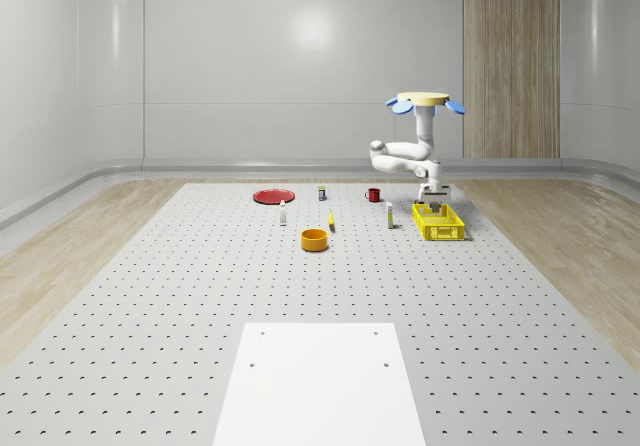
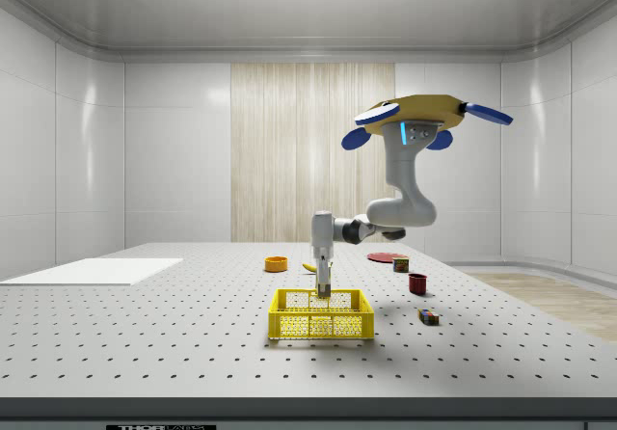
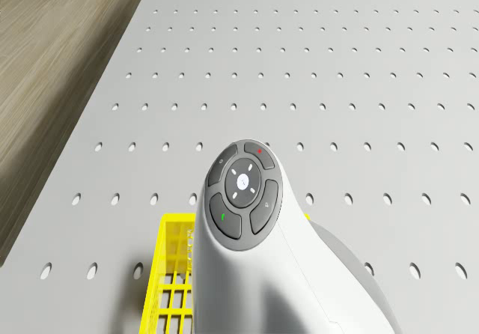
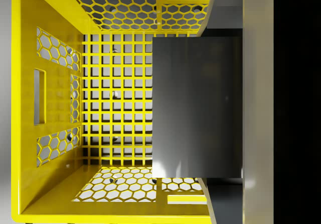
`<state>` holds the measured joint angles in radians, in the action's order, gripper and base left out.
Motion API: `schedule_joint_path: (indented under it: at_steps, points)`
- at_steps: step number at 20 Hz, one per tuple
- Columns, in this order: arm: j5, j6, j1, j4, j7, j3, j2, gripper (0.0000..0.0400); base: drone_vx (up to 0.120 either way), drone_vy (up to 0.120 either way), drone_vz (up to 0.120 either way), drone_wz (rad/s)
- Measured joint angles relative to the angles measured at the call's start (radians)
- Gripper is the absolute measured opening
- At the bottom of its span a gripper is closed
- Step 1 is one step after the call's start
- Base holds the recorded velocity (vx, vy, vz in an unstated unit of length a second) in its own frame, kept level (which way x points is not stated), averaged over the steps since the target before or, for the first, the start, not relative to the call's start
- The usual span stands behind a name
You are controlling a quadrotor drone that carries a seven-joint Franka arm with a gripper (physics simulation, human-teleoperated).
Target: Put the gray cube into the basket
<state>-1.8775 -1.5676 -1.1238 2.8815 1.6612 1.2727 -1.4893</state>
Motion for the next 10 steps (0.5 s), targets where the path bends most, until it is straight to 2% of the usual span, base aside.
schedule_joint_path:
  at_steps: [1,10]
  points:
    - [0.000,-0.001,0.000,0.000,0.000,0.000,-0.001,0.0250,0.000,0.080,0.000,0.000]
    - [-0.085,-0.042,-0.015,-0.026,-0.001,-0.091,-0.011,0.0250,0.000,0.000,0.000,0.000]
